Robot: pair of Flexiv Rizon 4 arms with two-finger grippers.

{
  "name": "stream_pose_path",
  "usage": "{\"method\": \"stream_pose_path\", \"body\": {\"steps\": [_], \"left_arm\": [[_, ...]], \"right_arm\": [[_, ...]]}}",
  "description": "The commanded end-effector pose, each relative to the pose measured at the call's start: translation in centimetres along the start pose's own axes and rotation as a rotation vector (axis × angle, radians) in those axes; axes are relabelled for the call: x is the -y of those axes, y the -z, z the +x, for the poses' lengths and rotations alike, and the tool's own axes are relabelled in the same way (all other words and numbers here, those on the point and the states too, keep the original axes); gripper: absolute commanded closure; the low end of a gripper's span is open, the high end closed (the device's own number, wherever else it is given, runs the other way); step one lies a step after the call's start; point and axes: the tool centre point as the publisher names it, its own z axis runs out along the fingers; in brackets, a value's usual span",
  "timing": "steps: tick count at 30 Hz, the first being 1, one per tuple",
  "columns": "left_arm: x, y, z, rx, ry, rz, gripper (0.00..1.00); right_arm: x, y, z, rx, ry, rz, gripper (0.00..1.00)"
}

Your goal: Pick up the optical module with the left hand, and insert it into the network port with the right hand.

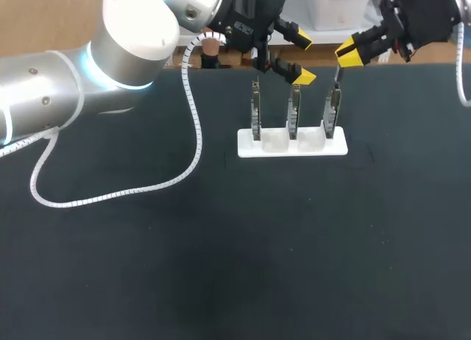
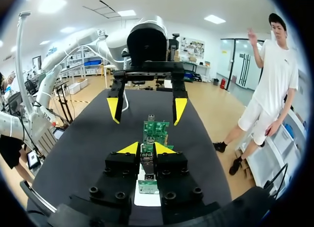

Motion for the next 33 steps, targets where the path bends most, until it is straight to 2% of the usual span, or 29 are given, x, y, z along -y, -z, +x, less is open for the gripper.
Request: {"method": "stream_pose_path", "body": {"steps": [1, 26, 33], "left_arm": [[-0.27, -0.07, -0.12, -0.007, 0.002, 0.005, 0.0], [-0.27, -0.07, -0.12, -0.007, 0.002, 0.005, 0.0], [-0.27, -0.07, -0.12, -0.007, 0.002, 0.005, 0.0]], "right_arm": [[-0.72, -0.15, 0.24, 0.002, -0.003, 0.013, 1.0], [-0.24, -0.58, 1.07, 0.011, -0.015, -0.002, 1.0], [0.17, -0.41, 0.64, 0.006, -0.003, -0.007, 1.0]]}}
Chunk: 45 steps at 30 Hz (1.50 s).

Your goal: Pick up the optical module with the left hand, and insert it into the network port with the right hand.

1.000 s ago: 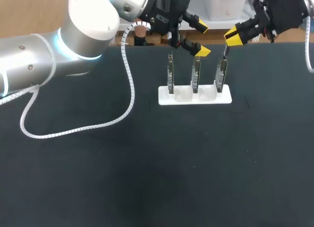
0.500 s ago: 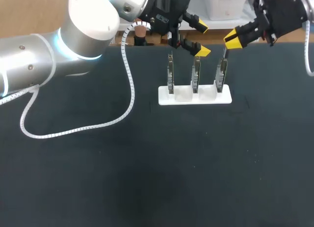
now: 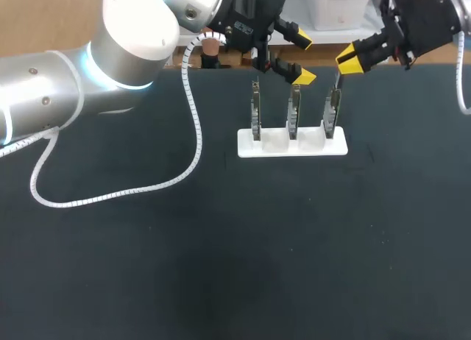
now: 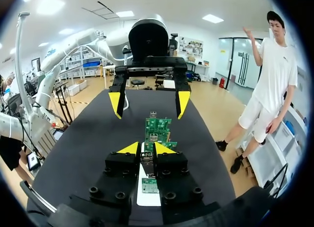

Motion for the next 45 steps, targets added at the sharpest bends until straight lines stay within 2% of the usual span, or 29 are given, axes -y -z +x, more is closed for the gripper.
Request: {"method": "stream_pose_path", "body": {"steps": [1, 45], "left_arm": [[-0.3, -0.1, -0.1, -0.007, 0.002, 0.005, 0.0], [-0.3, -0.1, -0.1, -0.007, 0.002, 0.005, 0.0]], "right_arm": [[0.6, 0.0, -0.2, -0.002, 0.007, -0.011, 1.0], [-0.3, -0.3, 0.6, 0.013, -0.024, 0.009, 1.0]]}}
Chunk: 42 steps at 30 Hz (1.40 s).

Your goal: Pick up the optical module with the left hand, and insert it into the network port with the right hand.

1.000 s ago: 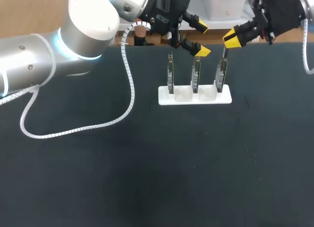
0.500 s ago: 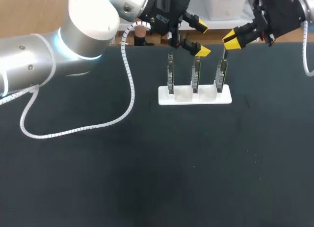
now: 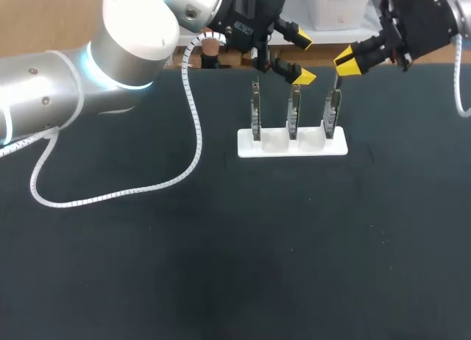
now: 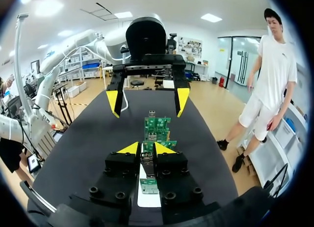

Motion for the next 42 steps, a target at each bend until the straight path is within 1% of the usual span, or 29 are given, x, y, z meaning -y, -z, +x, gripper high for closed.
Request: {"method": "stream_pose_path", "body": {"steps": [1, 13, 27, 42], "left_arm": [[-0.27, -0.07, -0.12, -0.007, 0.002, 0.005, 0.0], [-0.27, -0.07, -0.12, -0.007, 0.002, 0.005, 0.0], [-0.27, -0.07, -0.12, -0.007, 0.002, 0.005, 0.0], [-0.27, -0.07, -0.12, -0.007, 0.002, 0.005, 0.0]], "right_arm": [[-0.41, 0.18, 0.19, 0.002, 0.001, 0.007, 1.0], [-0.16, 0.11, 0.61, 0.012, 0.006, 0.001, 1.0], [0.55, 0.33, -0.23, -0.012, 0.026, -0.01, 1.0], [0.19, -0.16, 0.57, -0.004, -0.001, -0.01, 1.0]]}}
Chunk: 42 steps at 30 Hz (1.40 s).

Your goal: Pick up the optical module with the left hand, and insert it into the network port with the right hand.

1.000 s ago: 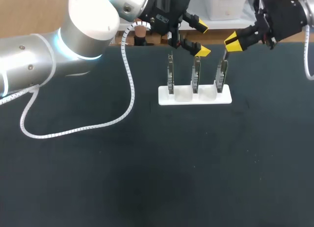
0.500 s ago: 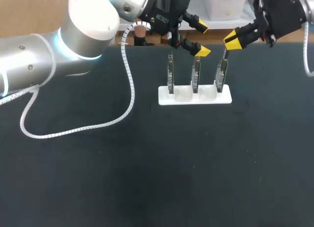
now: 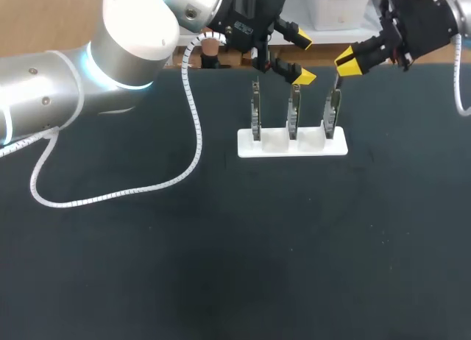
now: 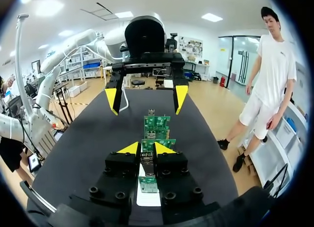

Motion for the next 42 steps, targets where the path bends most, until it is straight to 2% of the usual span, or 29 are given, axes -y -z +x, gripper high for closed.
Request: {"method": "stream_pose_path", "body": {"steps": [1, 16, 42], "left_arm": [[-0.3, -0.1, -0.1, -0.007, 0.002, 0.005, 0.0], [-0.3, -0.1, -0.1, -0.007, 0.002, 0.005, 0.0], [-0.3, -0.1, -0.1, -0.007, 0.002, 0.005, 0.0]], "right_arm": [[-0.1, -0.1, 0.2, -0.001, 0.0, 0.0, 1.0], [0.2, 0.1, -0.5, -0.045, 0.013, -0.018, 1.0], [0.4, -0.4, 0.7, -0.036, -0.015, -0.032, 1.0]]}}
